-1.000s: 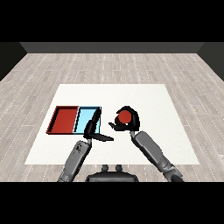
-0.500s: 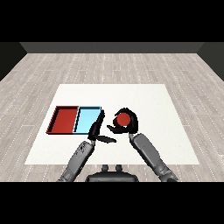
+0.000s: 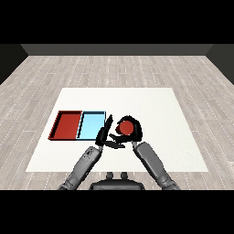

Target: Pick the red can and put it in the red box

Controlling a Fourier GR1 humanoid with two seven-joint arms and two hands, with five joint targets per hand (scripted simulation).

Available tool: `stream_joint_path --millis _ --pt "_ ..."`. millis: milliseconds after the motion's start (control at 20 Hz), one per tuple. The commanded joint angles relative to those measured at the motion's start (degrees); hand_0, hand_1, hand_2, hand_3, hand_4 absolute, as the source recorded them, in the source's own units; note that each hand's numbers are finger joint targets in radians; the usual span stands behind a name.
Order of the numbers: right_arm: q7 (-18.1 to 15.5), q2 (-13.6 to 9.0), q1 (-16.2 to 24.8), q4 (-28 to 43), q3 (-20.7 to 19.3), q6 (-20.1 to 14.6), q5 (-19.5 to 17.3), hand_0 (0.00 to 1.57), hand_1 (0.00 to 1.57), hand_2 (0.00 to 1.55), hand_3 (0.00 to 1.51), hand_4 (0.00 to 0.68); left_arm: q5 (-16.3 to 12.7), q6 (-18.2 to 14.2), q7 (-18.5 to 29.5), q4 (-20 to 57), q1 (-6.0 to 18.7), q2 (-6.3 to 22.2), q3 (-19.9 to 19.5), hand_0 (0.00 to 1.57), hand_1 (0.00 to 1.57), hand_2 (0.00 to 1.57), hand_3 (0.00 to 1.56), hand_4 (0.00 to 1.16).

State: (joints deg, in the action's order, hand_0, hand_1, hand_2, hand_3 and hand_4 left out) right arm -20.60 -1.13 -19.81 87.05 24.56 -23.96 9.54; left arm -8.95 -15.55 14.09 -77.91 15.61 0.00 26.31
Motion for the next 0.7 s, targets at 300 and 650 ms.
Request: stream_joint_path --millis 300,650 --pt "3.79 1.11 -1.55 3.91 2.7 -3.4 1.08 1.51 1.51 1.45 1.41 0.654 -4.02 0.2 4.96 6.5 2.63 0.0 1.64 0.0 0.0 0.0 0.0 0.0" --pt "0.42 1.1 -1.9 1.08 5.42 -3.56 5.21 1.53 1.53 1.46 1.42 0.658 -5.69 0.45 0.0 2.0 3.67 0.04 1.75 0.0 0.0 0.0 0.0 0.0"
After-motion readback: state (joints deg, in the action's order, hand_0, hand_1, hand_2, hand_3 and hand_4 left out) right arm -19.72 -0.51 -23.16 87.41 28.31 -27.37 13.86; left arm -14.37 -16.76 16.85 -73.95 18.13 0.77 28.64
